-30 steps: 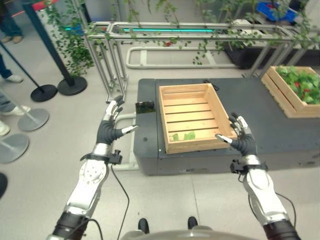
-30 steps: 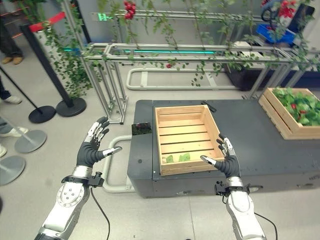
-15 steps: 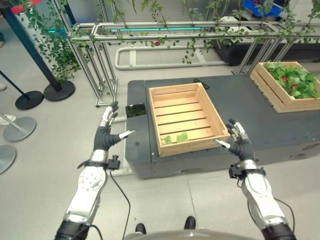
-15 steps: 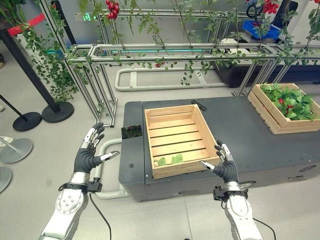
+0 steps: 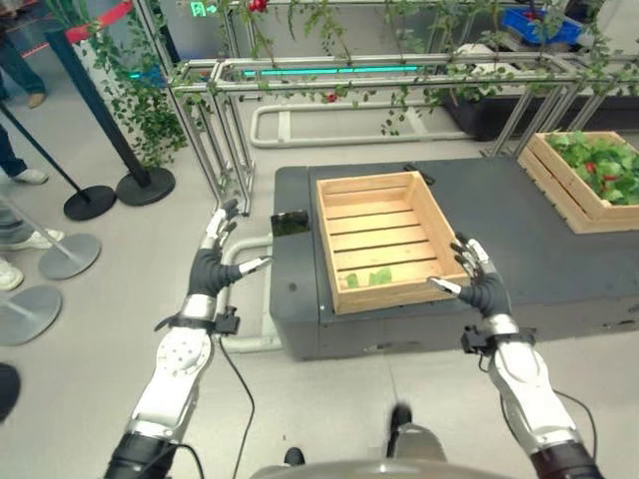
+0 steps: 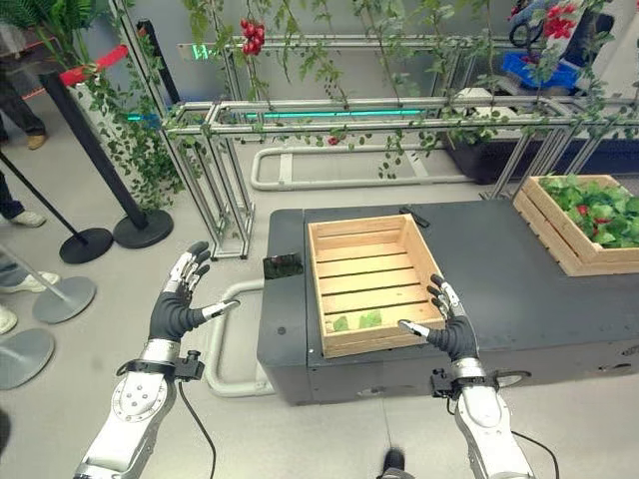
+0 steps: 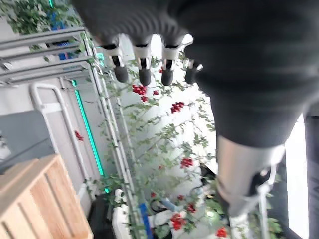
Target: Pick up the fruits from the basket on one side to the basket on the other side
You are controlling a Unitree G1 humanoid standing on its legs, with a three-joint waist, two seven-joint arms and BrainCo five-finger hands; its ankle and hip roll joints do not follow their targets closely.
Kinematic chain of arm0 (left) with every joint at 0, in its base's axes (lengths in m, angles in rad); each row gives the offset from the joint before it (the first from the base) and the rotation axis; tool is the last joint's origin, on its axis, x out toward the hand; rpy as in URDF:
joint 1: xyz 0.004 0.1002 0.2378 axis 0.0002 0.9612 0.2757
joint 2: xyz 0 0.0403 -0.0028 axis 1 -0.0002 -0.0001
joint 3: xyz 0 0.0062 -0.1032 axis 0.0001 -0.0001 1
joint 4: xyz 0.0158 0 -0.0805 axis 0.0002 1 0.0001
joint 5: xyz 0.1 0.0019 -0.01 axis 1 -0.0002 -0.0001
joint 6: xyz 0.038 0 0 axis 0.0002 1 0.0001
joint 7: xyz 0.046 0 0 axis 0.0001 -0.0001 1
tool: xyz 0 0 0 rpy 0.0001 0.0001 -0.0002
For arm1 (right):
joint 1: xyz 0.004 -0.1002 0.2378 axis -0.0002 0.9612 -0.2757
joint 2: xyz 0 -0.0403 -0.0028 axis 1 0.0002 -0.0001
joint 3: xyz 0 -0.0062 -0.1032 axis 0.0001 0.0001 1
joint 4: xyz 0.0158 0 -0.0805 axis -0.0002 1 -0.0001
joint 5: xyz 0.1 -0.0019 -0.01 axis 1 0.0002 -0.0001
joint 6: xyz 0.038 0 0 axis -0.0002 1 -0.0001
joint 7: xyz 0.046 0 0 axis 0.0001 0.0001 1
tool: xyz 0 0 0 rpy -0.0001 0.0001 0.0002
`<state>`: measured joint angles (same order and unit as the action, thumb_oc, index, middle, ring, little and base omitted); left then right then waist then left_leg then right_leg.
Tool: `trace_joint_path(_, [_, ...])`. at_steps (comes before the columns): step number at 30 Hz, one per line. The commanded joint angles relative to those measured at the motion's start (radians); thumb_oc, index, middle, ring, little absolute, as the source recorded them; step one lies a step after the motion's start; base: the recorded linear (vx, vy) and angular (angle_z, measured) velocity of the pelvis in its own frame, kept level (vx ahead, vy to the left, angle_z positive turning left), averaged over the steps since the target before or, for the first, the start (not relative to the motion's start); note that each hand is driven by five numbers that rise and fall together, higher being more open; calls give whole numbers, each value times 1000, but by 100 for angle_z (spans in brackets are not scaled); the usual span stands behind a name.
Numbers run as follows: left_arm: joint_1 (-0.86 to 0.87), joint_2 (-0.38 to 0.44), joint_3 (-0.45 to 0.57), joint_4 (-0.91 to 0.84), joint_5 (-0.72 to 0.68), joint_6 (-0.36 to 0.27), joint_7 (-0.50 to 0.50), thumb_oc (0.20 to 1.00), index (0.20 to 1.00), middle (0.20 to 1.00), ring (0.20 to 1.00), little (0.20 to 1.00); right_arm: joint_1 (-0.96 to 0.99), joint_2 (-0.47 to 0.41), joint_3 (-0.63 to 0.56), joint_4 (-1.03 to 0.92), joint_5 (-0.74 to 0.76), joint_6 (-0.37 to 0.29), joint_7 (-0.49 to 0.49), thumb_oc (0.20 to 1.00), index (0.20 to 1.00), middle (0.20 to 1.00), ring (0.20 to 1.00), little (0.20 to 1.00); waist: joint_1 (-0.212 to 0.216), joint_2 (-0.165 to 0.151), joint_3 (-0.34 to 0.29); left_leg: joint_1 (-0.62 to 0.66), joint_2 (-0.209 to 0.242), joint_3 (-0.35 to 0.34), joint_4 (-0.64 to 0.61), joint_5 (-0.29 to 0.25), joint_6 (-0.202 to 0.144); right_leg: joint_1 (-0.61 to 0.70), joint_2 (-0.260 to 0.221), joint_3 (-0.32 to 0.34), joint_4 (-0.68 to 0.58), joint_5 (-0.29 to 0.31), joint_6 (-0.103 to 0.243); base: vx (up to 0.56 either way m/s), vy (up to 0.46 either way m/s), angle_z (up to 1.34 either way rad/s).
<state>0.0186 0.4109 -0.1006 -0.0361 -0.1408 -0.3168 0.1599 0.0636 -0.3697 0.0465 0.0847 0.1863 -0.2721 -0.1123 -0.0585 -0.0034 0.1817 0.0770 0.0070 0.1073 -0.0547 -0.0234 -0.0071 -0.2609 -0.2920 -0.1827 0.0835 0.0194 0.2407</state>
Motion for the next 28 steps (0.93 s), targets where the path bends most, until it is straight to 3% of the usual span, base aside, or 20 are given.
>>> trace_joint_path(1, [-23,4,19,-67,12,-51,1,1000,1000,1000,1000,1000,-43,-11,-41,-66,-14,-60,0,1000,1000,1000,1000,1000,-11,-27,-17,140,61,-15,38,-115,-58,75,62,-47,-6,88,-36,289,-319,56])
trace_joint_path(3, [-20,-4,14,-67,-9,-56,-10,1000,1000,1000,1000,1000,-48,-28,-37,-69,0,-64,6,1000,1000,1000,1000,1000,-16,-27,-13,93,80,-36,168,-84,-87,116,99,-53,4,56,-73,250,-311,60])
trace_joint_path(6, [-24,-7,8,-66,-40,-57,-16,1000,1000,1000,1000,1000,-56,-43,-20,-79,39,-74,16,1000,1000,1000,1000,1000,1,-38,2,-14,88,-76,398,49,-145,189,131,-78,-23,21,-125,186,-293,39])
trace_joint_path(8, [-27,-5,6,-64,-55,-59,-14,1000,1000,1000,1000,1000,-51,-47,-17,-87,53,-76,16,1000,1000,1000,1000,1000,8,-58,12,-68,73,-74,521,89,-161,224,141,-77,-32,-2,-154,195,-294,-10])
trace_joint_path(9, [-33,-6,0,-60,-55,-54,-11,1000,1000,1000,1000,1000,-49,-48,-18,-85,51,-72,9,1000,1000,1000,1000,1000,9,-60,16,-87,79,-67,525,76,-154,238,153,-85,-36,-18,-164,188,-237,10])
trace_joint_path(10, [-35,-8,-4,-61,-54,-52,-11,1000,1000,1000,1000,1000,-45,-49,-22,-83,48,-71,2,1000,1000,1000,1000,1000,10,-59,14,-101,96,-48,480,75,-144,256,159,-96,-44,-29,-165,269,-153,19])
trace_joint_path(11, [-36,-11,-9,-60,-51,-49,-11,1000,1000,1000,1000,1000,-36,-45,-33,-76,50,-70,-10,1000,1000,1000,1000,1000,14,-50,0,-124,130,-17,324,46,-119,283,170,-116,-58,-49,-154,229,-68,26])
trace_joint_path(12, [-35,-12,-10,-60,-51,-48,-11,1000,1000,1000,1000,1000,-34,-45,-34,-76,50,-71,-10,1000,1000,1000,1000,1000,16,-50,-1,-113,129,-15,310,48,-119,287,170,-116,-60,-50,-153,316,0,35])
trace_joint_path(13, [-40,-10,-18,-55,-45,-48,-8,1000,1000,1000,1000,1000,-28,-41,-34,-68,50,-74,-19,1000,1000,1000,1000,1000,25,-39,-7,-148,129,-24,160,64,-109,306,182,-112,-68,-62,-141,175,23,36])
trace_joint_path(16, [-39,-6,-24,-58,-36,-47,-10,1000,1000,1000,1000,1000,-23,-41,-29,-70,40,-70,-13,1000,1000,1000,1000,1000,25,-40,-11,-132,119,-35,137,77,-106,320,176,-103,-64,-60,-130,194,47,5])
trace_joint_path(20, [-29,-4,-18,-59,-42,-50,-24,1000,1000,1000,1000,1000,-20,-20,-27,-66,31,-65,-4,1000,1000,1000,1000,1000,14,-30,-41,-63,109,18,43,73,-110,334,163,-98,-97,-39,-109,122,95,-28])
trace_joint_path(23, [-15,-6,-11,-59,-56,-47,-31,1000,1000,1000,1000,1000,-14,-9,-25,-60,25,-52,3,1000,1000,1000,1000,1000,17,-27,-68,9,90,48,-21,57,-85,353,150,-83,-129,-24,-97,129,116,-10])
trace_joint_path(28, [-4,-13,-9,-68,-81,-46,-37,1000,1000,1000,1000,1000,-11,-1,-17,-58,24,-49,15,1000,1000,1000,1000,1000,24,-38,-77,37,88,63,-33,39,-74,364,146,-77,-152,-12,-88,54,40,-11])
